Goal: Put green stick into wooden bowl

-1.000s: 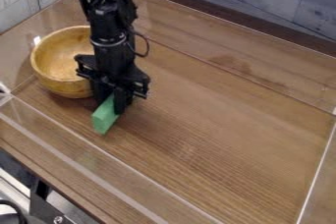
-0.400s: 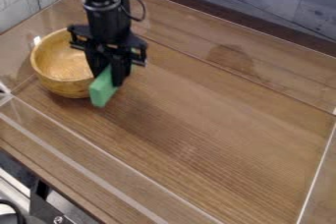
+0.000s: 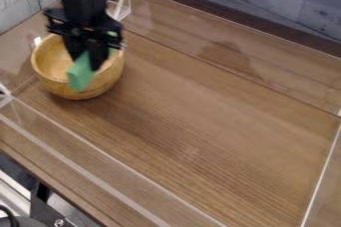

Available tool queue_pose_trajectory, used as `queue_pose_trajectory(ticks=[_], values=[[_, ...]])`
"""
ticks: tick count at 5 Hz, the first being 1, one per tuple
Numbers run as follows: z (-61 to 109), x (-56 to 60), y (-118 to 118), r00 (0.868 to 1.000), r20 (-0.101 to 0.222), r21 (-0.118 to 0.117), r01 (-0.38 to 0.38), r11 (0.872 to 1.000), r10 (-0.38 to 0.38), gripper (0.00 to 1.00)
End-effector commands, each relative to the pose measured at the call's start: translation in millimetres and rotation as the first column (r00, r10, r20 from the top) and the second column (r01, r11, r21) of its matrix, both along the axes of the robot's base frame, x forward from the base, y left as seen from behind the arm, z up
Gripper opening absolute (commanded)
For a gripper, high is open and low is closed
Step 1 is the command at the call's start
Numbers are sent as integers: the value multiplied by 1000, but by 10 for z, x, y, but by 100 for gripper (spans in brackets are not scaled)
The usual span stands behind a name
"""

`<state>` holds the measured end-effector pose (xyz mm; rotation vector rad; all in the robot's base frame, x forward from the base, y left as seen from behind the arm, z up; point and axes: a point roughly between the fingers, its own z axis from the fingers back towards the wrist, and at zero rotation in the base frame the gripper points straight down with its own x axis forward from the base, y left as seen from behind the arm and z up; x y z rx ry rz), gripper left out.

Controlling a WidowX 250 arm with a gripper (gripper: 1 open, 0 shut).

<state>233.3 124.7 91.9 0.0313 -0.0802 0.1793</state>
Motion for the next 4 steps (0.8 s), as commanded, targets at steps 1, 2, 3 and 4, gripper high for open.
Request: queue_pose_trajectory(ticks=[1, 2, 3, 4], values=[[142, 34, 273, 998, 60, 34, 17, 999, -19, 0], [83, 35, 413, 997, 68, 41, 23, 999, -26, 0], [13, 49, 460, 997, 73, 52, 27, 998, -31, 0], [-38, 68, 463, 997, 72, 63, 30, 998, -34, 0]])
